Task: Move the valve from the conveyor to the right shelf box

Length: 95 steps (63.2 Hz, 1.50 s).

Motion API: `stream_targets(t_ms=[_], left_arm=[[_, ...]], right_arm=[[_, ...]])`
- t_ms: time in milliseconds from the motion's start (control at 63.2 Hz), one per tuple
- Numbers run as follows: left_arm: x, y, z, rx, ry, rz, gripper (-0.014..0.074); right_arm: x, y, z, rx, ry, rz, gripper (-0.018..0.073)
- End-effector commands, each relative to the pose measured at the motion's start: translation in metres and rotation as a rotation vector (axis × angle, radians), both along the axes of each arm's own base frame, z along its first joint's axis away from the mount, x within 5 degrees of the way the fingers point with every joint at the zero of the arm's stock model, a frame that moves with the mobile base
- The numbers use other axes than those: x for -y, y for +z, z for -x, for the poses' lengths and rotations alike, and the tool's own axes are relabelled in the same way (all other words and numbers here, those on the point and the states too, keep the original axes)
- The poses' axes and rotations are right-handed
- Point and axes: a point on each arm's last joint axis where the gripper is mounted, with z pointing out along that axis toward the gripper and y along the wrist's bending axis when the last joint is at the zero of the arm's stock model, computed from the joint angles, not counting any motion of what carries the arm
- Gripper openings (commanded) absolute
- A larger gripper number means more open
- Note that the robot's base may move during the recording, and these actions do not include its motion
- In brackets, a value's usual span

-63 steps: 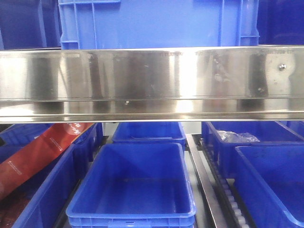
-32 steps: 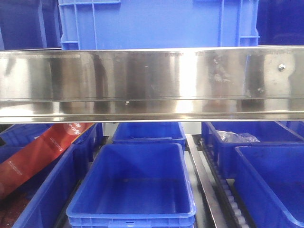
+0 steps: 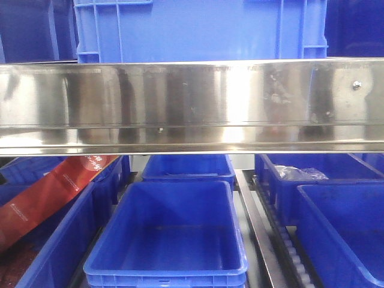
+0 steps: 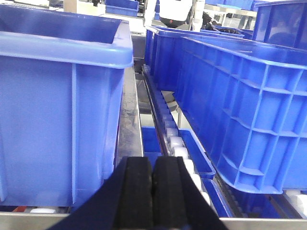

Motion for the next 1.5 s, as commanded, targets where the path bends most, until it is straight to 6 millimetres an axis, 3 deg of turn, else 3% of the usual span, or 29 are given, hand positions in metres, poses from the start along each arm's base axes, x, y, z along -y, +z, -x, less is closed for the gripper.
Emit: stream_targets(t_ms=[0, 206, 680, 1487], left_arm=[[-0.001, 0.002, 0.001, 0.016, 0.004, 0.014, -0.0111], [-0.001, 0.002, 0.001, 0.016, 0.004, 0.014, -0.0111], [-0.001, 0.002, 0.001, 0.016, 0.004, 0.014, -0.0111], [-0.001, 0.002, 0.001, 0.016, 0.004, 0.014, -0.0111]], right_arm=[[0.001, 0.0, 0.0, 0.011, -0.008, -0.007, -0.0168], [0.004, -0.008, 0.003, 0.024, -0.034, -0.008, -0.0168], [0.022, -0.114, 0.035, 0.067, -0.195, -0.028, -0.0168], [0.023, -0.112, 0.039, 0.119, -0.195, -0.023, -0.0168]])
